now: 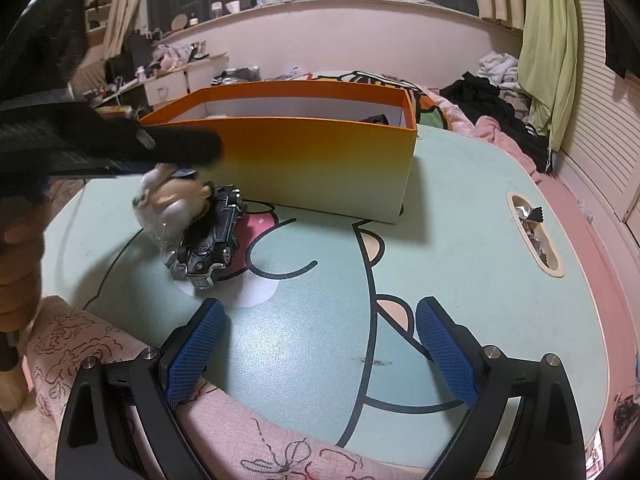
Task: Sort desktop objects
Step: 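Carry the figurine out and set it in front of the toy car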
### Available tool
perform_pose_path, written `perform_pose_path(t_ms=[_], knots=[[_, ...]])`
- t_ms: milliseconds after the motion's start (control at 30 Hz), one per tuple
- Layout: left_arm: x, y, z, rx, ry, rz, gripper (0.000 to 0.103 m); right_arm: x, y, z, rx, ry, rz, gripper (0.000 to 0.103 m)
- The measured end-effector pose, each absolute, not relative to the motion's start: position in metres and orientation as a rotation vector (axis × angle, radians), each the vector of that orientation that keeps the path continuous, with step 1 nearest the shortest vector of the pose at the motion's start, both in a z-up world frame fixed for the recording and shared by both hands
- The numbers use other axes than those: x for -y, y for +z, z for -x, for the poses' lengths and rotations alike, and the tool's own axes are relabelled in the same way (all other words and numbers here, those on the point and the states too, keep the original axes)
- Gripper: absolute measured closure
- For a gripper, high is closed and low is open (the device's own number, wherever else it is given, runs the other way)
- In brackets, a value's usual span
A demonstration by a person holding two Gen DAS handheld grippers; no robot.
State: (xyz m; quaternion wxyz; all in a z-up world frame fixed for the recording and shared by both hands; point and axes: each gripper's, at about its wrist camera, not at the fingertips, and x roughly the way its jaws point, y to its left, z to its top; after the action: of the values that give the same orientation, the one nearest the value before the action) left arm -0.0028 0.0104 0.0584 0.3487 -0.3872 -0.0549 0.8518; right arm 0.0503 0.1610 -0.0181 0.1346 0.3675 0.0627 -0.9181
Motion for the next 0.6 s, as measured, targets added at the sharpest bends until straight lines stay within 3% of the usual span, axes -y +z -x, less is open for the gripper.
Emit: perform_pose_path(t_ms=[133,367,467,600], knots=[[0.010,0.073,-0.023,0.027,2.358,0.901,0.022,-0.161,-0.018,-0.050,-0.181,-2.660,-1.065,0.007],[0.018,0.028,-0.064,-0.332,2.357,1.025,0.022,-0.162,-0.018,-0.050,-0.182,-2.661,-1.064,0.007],[0.010,0.007,-0.073,-0.366,2.361,1.007,0.021,-0.162,-0.018,-0.050,-0.182,-2.663,-1.066,0.006],[0.005,0.004,-0.063,-0.280,2.460,0.960,0.010,-0.161,-0.018,-0.052,-0.183,-2.671,-1.066,0.006]])
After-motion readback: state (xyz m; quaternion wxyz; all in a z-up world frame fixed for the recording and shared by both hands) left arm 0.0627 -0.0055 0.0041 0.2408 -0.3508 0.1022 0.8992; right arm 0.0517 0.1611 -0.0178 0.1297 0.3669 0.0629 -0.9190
